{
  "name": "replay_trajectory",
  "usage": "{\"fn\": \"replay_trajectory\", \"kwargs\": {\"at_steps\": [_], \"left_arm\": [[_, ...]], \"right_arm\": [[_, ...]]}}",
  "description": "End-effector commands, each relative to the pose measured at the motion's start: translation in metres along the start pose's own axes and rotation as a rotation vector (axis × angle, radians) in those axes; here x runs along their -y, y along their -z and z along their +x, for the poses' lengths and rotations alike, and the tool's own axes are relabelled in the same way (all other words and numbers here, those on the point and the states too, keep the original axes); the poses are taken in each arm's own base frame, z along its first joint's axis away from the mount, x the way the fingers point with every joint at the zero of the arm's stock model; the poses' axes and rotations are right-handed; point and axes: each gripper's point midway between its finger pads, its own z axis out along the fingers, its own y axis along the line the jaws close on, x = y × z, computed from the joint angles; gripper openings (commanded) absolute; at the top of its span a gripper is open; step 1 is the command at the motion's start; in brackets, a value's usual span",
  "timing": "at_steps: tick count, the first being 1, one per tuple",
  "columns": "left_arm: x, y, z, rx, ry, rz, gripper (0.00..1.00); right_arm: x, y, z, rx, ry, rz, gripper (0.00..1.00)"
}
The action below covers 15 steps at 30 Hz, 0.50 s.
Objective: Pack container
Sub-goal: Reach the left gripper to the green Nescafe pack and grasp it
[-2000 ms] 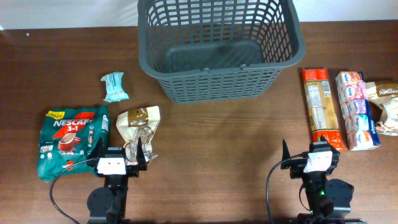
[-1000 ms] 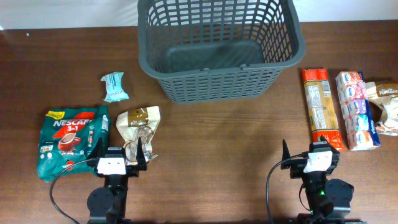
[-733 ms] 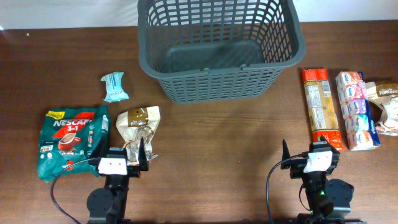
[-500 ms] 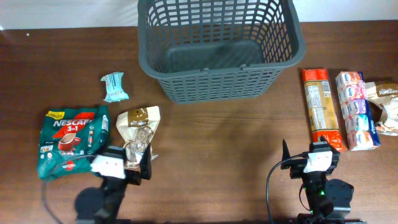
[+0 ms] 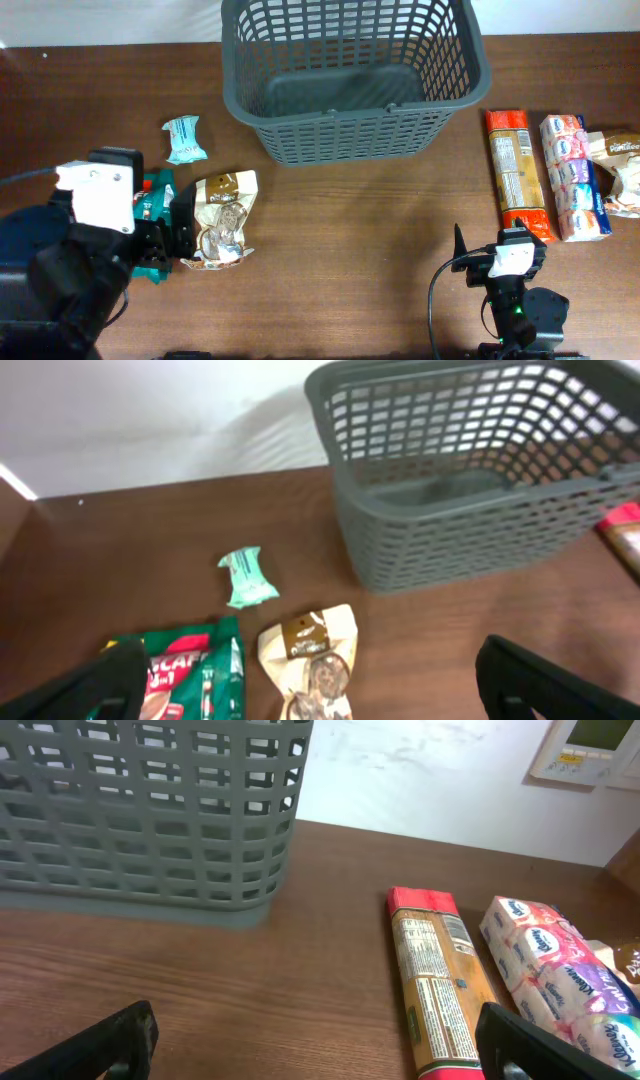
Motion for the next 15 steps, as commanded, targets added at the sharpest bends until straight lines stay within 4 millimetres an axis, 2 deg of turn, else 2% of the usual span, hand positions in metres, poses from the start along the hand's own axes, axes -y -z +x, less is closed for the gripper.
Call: {"fn": "replay_trajectory", "kwargs": {"at_steps": [1, 4, 6, 7, 10, 11, 15], "left_arm": [[0.000, 0.013, 0.007, -0.023, -0.022, -0.009, 0.99], [-0.047, 0.013, 0.048, -0.204, 0.127, -0.301, 0.99], [-0.062, 0.009, 0.067, -0.326, 0.107, -0.394, 0.99], [-0.064, 0.004, 0.070, -0.362, 0.085, -0.402, 0.99], [-0.067, -0.030, 0.080, -0.519, 0.000, -0.388, 0.99], [-0.072, -0.044, 0.090, -0.604, 0.007, -0.399, 0.99], [-0.094, -0.083, 0.124, -0.830, 0.141, -0.471, 0.99]], "right_arm": [[-0.003, 0.000, 0.002, -0.001, -0.012, -0.012, 0.99], [-0.003, 0.000, 0.002, -0.001, -0.011, -0.012, 0.99], [-0.003, 0.000, 0.002, -0.001, -0.012, -0.012, 0.99], [-0.003, 0.000, 0.002, -0.001, -0.012, -0.012, 0.99], [-0.003, 0.000, 0.002, -0.001, -0.012, -0.012, 0.99], [-0.003, 0.000, 0.002, -0.001, -0.012, -0.012, 0.99], [-0.003, 0.000, 0.002, -0.001, -0.012, -0.012, 0.99]]}}
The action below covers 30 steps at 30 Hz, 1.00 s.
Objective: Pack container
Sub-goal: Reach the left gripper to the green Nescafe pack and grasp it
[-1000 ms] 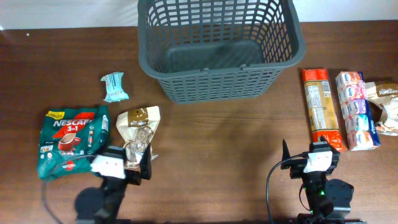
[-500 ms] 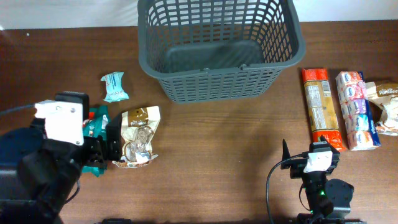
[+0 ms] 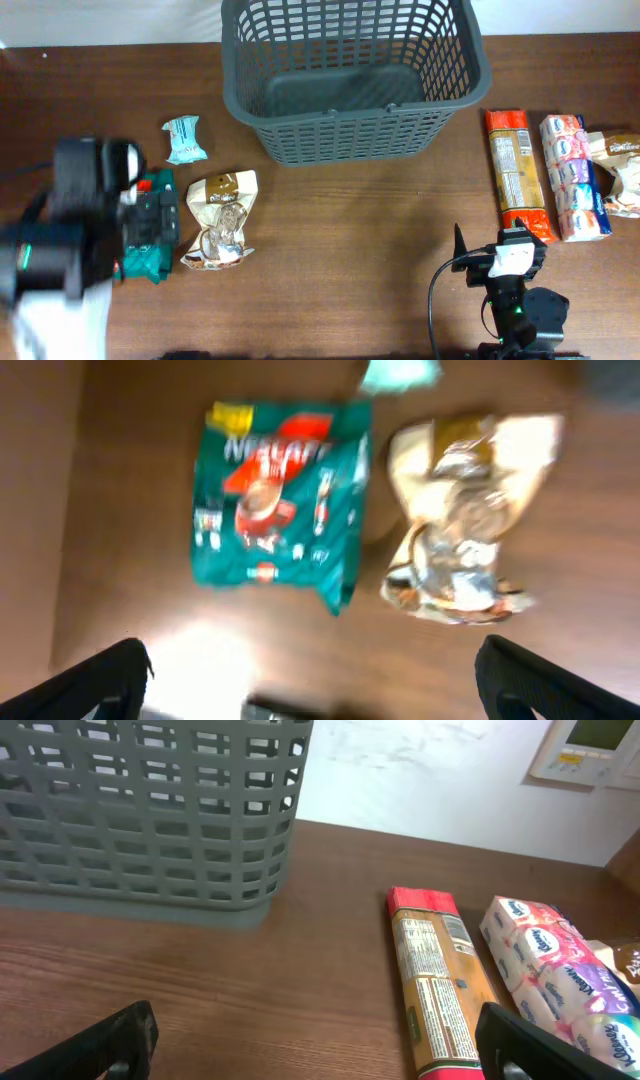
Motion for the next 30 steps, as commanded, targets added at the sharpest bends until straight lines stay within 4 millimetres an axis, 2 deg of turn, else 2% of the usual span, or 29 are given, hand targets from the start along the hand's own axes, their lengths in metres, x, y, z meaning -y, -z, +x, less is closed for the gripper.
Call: {"fn": "replay_trajectory", "kwargs": {"at_steps": [1, 6, 7, 9, 12, 13, 17, 19, 22, 26, 30], "left_arm": [[-0.008, -0.046, -0.001, -0.197, 0.089, -0.065, 0.99], [-0.012, -0.117, -0.005, -0.401, 0.097, -0.101, 1.00], [-0.012, -0.130, -0.003, -0.432, 0.070, -0.100, 0.97], [-0.007, -0.153, -0.005, -0.427, 0.051, -0.097, 0.96], [-0.006, -0.172, -0.004, -0.403, 0.045, -0.117, 0.96], [-0.002, -0.185, -0.005, -0.378, 0.033, -0.109, 0.96], [0.012, -0.210, -0.005, -0.331, -0.072, -0.038, 1.00], [0.023, -0.222, 0.007, -0.352, -0.243, 0.069, 1.00], [0.021, -0.230, 0.017, -0.388, -0.214, 0.102, 1.00], [0.011, -0.235, 0.031, -0.439, -0.132, 0.039, 0.99], [0.014, -0.240, 0.046, -0.472, -0.120, 0.039, 0.99]], "right_arm": [[-0.003, 0.000, 0.002, -0.001, -0.011, -0.013, 0.99], [-0.003, 0.000, 0.002, -0.001, -0.010, -0.013, 0.99], [-0.003, 0.000, 0.002, -0.001, -0.011, -0.012, 0.99], [-0.003, 0.000, 0.002, -0.001, -0.010, -0.012, 0.99], [-0.003, 0.000, 0.002, -0.001, -0.011, -0.013, 0.99], [-0.003, 0.000, 0.002, -0.001, -0.011, -0.012, 0.99], [-0.003, 0.000, 0.002, -0.001, -0.011, -0.012, 0.99], [-0.003, 0.000, 0.002, -0.001, -0.011, -0.012, 0.99], [-0.003, 0.000, 0.002, -0.001, -0.011, -0.013, 0.99], [-0.003, 0.000, 0.002, -0.001, -0.011, -0.012, 0.99], [-0.003, 0.000, 0.002, -0.001, -0.011, -0.013, 0.99]]}}
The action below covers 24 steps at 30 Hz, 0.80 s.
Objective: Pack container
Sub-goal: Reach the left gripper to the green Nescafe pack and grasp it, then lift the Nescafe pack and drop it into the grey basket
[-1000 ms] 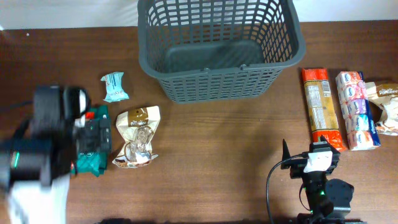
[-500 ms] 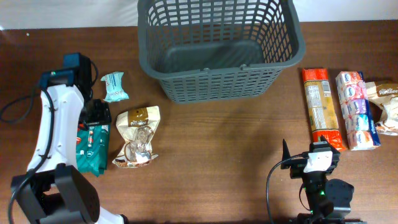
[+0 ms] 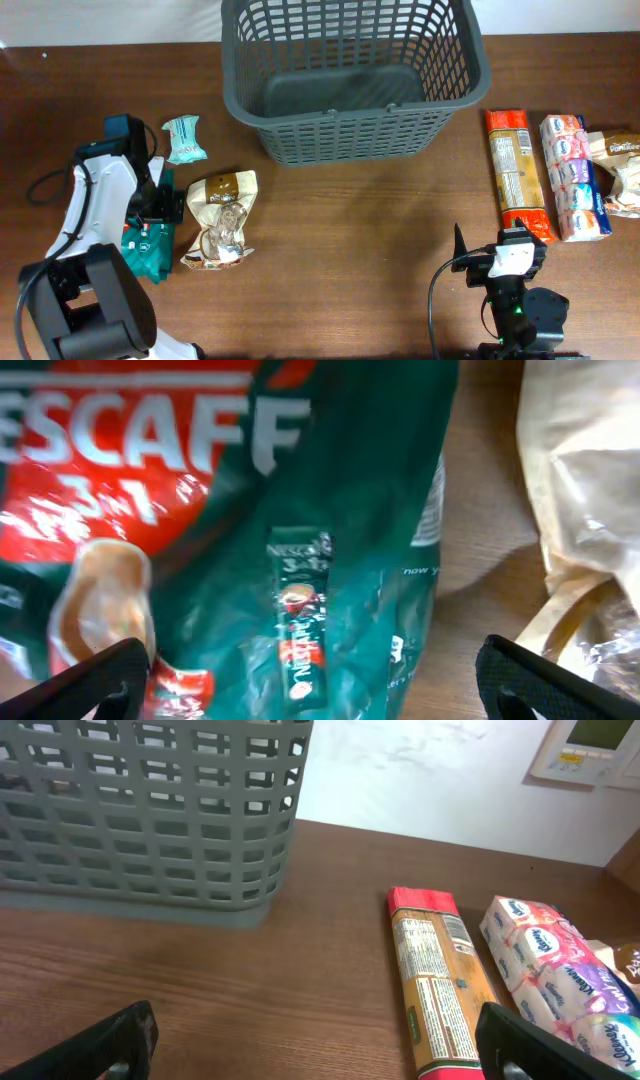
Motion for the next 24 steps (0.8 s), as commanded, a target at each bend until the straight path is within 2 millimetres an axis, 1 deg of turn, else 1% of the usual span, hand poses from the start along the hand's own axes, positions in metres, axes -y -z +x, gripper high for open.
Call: {"fn": "replay_trajectory", "kwargs": {"at_steps": [1, 5, 8, 11, 13, 15, 16, 17, 19, 21, 22, 24], "left_arm": [[0.003, -0.013, 0.011, -0.045, 0.031, 0.000, 0.98], [-0.014, -0.016, 0.021, -0.076, 0.113, -0.113, 0.97], [-0.021, -0.019, 0.025, -0.091, 0.141, -0.164, 0.96], [-0.018, -0.028, 0.027, -0.100, 0.138, -0.161, 0.96], [-0.014, -0.042, 0.031, -0.140, 0.138, -0.158, 0.96], [-0.011, -0.050, 0.034, -0.172, 0.142, -0.156, 0.96], [-0.008, -0.062, 0.038, -0.214, 0.149, -0.153, 0.95], [-0.007, -0.066, 0.039, -0.226, 0.151, -0.153, 0.95], [-0.003, -0.076, 0.043, -0.265, 0.147, -0.150, 0.89], [0.000, -0.084, 0.046, -0.292, 0.137, -0.147, 0.80], [0.001, -0.087, 0.047, -0.303, 0.133, -0.146, 0.72], [0.001, -0.088, 0.046, -0.296, 0.136, -0.144, 0.27]], "right_arm": [[-0.003, 0.000, 0.002, -0.001, -0.011, -0.012, 0.99], [-0.003, 0.000, 0.002, -0.001, -0.011, -0.012, 0.99], [-0.003, 0.000, 0.002, -0.001, -0.011, -0.013, 0.99], [-0.003, 0.000, 0.002, -0.001, -0.011, -0.012, 0.99], [-0.003, 0.000, 0.002, -0.001, -0.011, -0.012, 0.99], [-0.003, 0.000, 0.002, -0.001, -0.011, -0.013, 0.99], [-0.003, 0.000, 0.002, -0.001, -0.011, -0.012, 0.99], [-0.003, 0.000, 0.002, -0.001, -0.011, -0.012, 0.99], [-0.003, 0.000, 0.002, -0.001, -0.011, -0.012, 0.99], [-0.003, 0.000, 0.002, -0.001, -0.011, -0.012, 0.99], [-0.003, 0.000, 0.002, -0.001, -0.011, -0.013, 0.99], [-0.003, 0.000, 0.002, -0.001, -0.011, -0.013, 0.99]]}}
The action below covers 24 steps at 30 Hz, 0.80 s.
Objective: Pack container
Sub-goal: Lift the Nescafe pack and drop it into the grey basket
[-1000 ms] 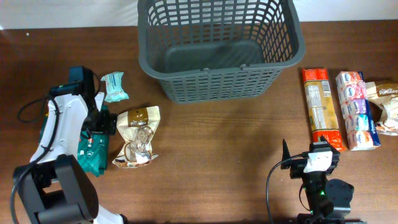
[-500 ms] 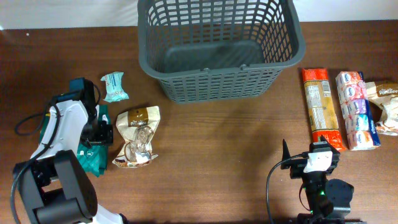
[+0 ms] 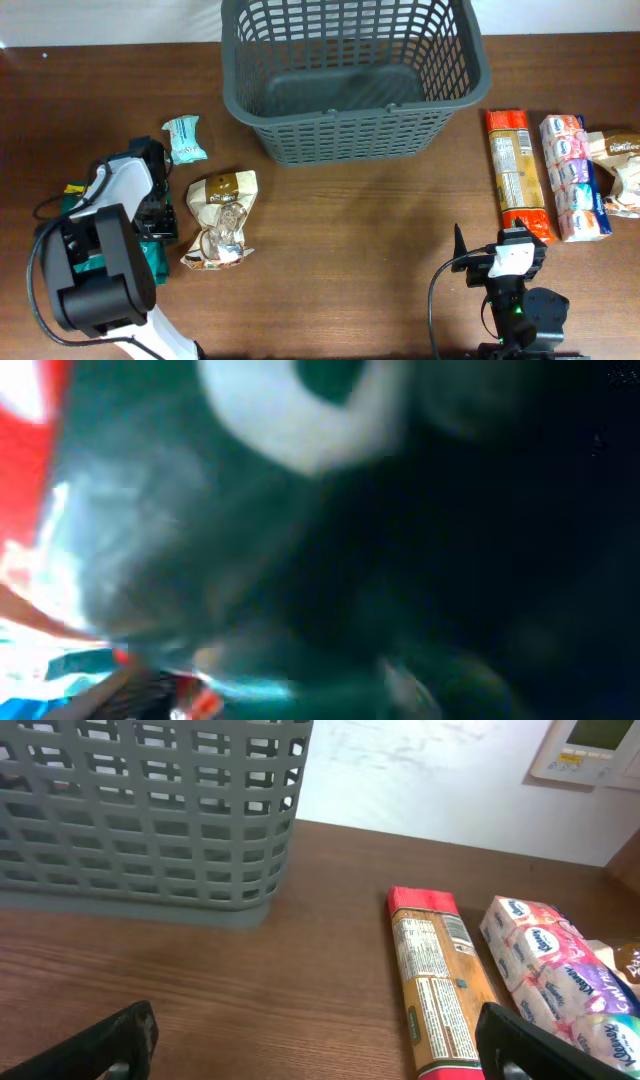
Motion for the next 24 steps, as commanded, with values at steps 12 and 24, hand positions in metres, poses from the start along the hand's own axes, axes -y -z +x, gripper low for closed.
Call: {"fn": "replay_trajectory", "kwargs": {"at_steps": [12, 24], "left_arm": [[0.047, -0.008, -0.004, -0.042, -0.055, 0.259, 0.02], [-0.013, 0.156, -0.055, 0.261, -0.031, 0.382, 0.02]], "right_arm": [[-0.003, 0.000, 0.002, -0.001, -0.011, -0.013, 0.99], [-0.003, 0.000, 0.002, -0.001, -0.011, -0.012, 0.99]]}}
